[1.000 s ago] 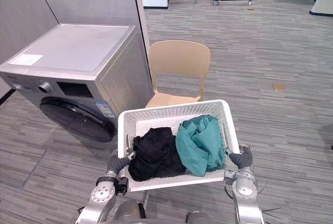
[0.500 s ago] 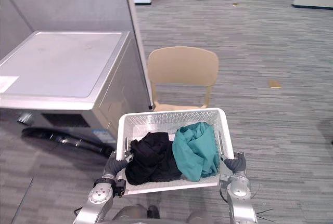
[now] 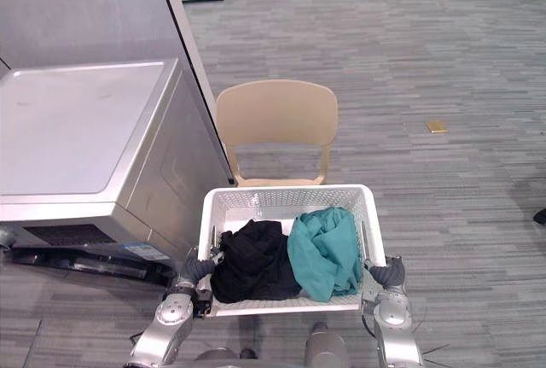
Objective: Pick up the laundry basket with both hands and put the clothes into the washing machine.
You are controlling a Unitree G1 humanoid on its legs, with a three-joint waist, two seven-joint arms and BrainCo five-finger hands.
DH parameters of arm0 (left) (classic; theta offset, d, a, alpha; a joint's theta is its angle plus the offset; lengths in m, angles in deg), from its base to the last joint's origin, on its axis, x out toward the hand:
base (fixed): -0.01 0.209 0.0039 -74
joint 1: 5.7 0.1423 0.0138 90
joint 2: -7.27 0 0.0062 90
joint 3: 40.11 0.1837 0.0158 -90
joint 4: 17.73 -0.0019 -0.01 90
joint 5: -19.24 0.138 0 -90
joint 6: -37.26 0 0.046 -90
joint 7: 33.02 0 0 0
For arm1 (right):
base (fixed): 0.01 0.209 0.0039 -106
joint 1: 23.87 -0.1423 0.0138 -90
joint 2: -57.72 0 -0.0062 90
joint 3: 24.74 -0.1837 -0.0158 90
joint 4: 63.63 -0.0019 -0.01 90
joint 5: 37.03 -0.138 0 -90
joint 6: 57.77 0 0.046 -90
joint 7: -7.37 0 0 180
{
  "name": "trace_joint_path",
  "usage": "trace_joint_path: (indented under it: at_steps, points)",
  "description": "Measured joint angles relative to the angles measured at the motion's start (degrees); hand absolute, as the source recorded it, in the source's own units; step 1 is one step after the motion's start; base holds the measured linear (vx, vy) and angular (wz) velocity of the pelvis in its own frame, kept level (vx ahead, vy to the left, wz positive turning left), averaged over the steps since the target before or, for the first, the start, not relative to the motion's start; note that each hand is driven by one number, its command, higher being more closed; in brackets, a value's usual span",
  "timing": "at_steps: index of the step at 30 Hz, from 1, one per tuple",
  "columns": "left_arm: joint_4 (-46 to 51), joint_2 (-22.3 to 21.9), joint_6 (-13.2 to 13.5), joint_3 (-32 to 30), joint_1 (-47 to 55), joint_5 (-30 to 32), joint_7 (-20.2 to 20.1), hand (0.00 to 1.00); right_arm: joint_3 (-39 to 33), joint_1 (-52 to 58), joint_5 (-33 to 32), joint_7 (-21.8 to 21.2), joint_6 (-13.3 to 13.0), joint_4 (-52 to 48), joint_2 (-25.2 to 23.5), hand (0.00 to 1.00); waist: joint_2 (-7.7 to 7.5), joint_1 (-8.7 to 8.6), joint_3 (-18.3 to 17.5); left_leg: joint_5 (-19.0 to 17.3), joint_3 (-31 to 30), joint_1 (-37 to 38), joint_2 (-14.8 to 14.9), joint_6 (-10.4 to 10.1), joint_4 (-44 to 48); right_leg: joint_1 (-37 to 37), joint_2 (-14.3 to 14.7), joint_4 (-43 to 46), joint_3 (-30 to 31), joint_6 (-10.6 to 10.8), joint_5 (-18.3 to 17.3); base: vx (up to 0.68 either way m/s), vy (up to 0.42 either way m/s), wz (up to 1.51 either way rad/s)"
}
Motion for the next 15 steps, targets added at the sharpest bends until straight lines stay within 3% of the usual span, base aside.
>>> trace_joint_path:
  at_steps: [3,5,8,13,14,15]
  points:
    - [-1.14,1.36,0.0,-0.04,-6.37,-0.14,1.08,1.0,0.04,-4.74,-0.98,1.23,0.0,1.12,0.11,1.0,-1.39,0.08,4.39,-0.01,-0.09,-6.6,0.29,-0.01,5.66,-5.82,-0.56,3.54,-0.1,-0.21,0.31,-0.14,-0.036,0.14]
    - [-3.19,2.26,-0.01,-0.69,-14.77,-1.32,2.48,1.0,0.03,-11.29,-2.42,2.65,0.03,1.12,1.28,1.0,-1.31,0.11,8.13,-0.48,-0.5,-17.1,1.42,0.31,12.87,-14.04,-1.07,7.06,-0.45,-0.47,0.54,-0.3,0.004,0.23]
    - [-7.92,3.52,-0.02,-1.42,-25.6,-3.6,4.62,1.0,-0.1,-19.66,-4.67,5.0,0.07,1.25,2.48,1.0,-0.99,0.83,12.62,-2.66,-0.72,-24.6,3.5,1.11,17.52,-20.61,-0.72,10.36,-1.41,-0.94,0.84,-0.26,-0.003,0.07]
    - [-14.33,5.2,0.08,-5.9,-40.55,-5.64,5.56,1.0,-0.13,-34.09,-7.4,7.32,0.1,6.26,3.92,1.0,-0.79,1.75,14.36,-2.36,-0.53,-34.74,5.58,0.45,20.49,-29.29,0.26,9.6,-2.03,-2.03,3.69,-0.18,-0.036,-0.07]
    - [-16.03,5.48,0.24,-7.45,-43.92,-5.94,5.56,0.0,-0.15,-37.24,-7.87,8.02,0.08,7.35,4.1,1.0,-0.82,1.72,15.3,-1.68,-0.58,-36.06,6.11,0.52,20.63,-30.04,0.51,9.13,-2.55,-2.51,4.55,-0.08,-0.041,-0.02]
    - [-16.01,6.04,0.45,-7.79,-45.84,-6.0,5.5,0.0,-0.35,-38.85,-7.85,8.48,0.15,7.5,4.84,0.0,-0.79,1.97,15.34,-1.27,-0.67,-37.17,6.44,0.93,20.88,-30.92,0.66,9.04,-2.84,-2.65,4.78,-0.04,-0.035,0.01]
